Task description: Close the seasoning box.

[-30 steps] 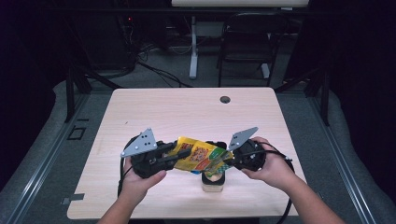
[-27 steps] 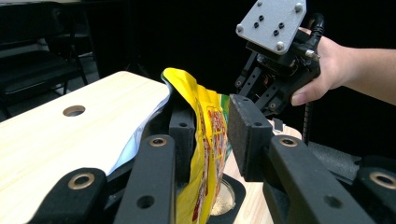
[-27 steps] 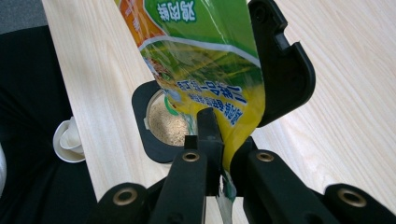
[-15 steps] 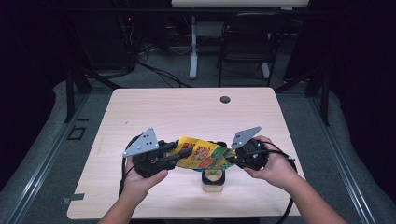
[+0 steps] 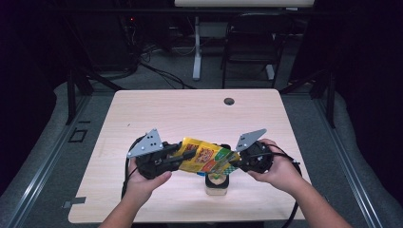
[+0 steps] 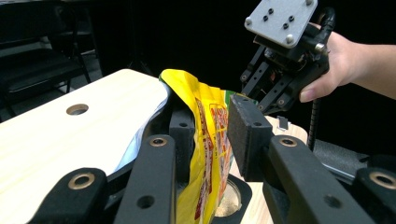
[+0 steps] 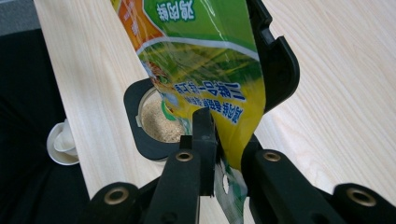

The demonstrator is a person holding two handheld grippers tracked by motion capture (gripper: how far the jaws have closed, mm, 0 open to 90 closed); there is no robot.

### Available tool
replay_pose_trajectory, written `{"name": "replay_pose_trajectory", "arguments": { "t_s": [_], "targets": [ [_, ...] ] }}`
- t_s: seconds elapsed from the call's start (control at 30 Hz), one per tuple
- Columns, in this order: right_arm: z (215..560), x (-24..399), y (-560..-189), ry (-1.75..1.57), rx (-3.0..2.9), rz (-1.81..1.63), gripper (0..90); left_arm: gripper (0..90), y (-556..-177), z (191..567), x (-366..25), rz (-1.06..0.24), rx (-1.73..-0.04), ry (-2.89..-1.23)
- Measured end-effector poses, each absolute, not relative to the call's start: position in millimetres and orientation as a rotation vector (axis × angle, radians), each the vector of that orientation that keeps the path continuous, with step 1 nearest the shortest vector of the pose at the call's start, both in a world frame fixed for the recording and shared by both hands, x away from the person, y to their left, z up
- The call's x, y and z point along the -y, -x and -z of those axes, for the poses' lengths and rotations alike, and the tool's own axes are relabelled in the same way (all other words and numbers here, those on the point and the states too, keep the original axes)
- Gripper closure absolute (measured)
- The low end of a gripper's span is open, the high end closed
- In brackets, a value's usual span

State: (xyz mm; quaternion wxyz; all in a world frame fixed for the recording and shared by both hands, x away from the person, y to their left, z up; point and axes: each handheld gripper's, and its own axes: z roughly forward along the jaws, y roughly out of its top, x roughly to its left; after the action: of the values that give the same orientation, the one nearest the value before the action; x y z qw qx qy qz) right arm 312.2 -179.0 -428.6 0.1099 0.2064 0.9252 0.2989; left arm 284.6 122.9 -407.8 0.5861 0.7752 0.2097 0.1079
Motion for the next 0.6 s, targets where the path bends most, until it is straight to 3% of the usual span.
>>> {"name": "replay_pose_trajectory", "arguments": {
  "t_s": [0.2,0.33,0.6],
  "targets": [
    [427.1,183.1,-311.8,-0.614,-2.719,-0.893,81.5,71.9,-284.7,410.4,-123.0,-0.251,-0.493,-1.817],
    [426.9,183.4,-310.6,-0.604,-2.714,-0.887,86.7,72.1,-285.1,409.6,-121.1,-0.25,-0.488,-1.811],
    [430.2,180.8,-313.7,-0.624,-2.671,-0.894,88.0,73.3,-286.3,408.2,-120.1,-0.273,-0.49,-1.808]
  ]
}}
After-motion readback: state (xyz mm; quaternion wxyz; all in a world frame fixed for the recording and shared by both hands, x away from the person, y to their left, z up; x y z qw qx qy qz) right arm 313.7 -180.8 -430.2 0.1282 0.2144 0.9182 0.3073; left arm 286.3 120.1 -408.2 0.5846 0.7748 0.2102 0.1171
